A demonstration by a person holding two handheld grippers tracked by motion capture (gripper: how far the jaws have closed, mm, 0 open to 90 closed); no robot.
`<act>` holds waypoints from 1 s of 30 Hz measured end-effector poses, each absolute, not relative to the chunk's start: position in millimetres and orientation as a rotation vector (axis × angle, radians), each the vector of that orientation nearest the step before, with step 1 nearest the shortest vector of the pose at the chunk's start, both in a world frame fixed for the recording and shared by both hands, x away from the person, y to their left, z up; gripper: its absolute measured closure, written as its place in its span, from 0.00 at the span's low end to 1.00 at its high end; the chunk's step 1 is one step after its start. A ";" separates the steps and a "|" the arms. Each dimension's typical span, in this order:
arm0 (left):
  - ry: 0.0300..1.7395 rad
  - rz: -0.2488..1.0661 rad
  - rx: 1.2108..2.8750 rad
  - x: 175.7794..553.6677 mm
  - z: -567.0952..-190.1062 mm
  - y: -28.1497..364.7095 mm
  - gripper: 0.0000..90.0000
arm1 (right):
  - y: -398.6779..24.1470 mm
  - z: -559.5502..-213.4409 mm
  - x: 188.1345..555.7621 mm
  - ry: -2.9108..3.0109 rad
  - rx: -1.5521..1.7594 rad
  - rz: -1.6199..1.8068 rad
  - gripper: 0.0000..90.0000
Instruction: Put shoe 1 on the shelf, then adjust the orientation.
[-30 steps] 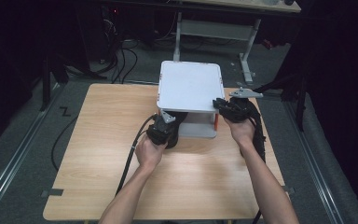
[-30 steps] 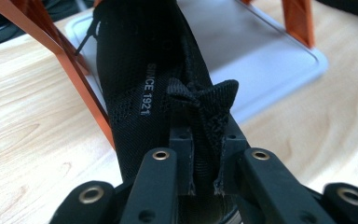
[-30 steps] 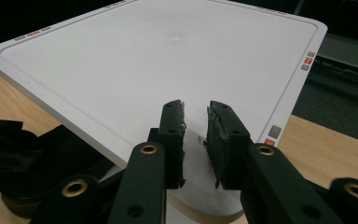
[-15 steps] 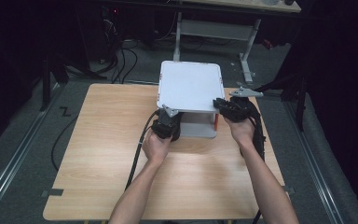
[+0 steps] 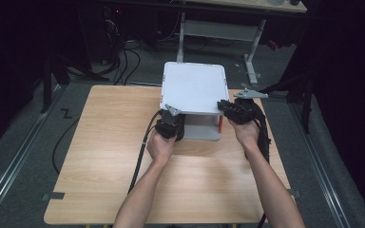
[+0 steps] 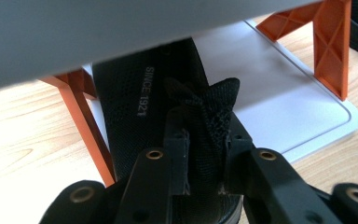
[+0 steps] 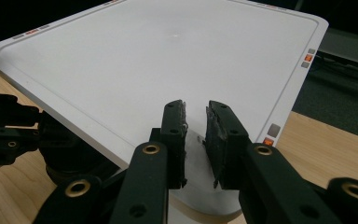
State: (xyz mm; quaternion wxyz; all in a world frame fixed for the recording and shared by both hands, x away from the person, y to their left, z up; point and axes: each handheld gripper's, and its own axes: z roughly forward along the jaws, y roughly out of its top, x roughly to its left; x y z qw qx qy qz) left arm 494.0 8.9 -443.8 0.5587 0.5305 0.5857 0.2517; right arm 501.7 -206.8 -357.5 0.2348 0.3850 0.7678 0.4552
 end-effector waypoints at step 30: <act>1.379 0.443 1.136 424.8 -432.7 99.7 0.44 | -207.8 -358.0 501.9 2.108 1.031 1.248 0.84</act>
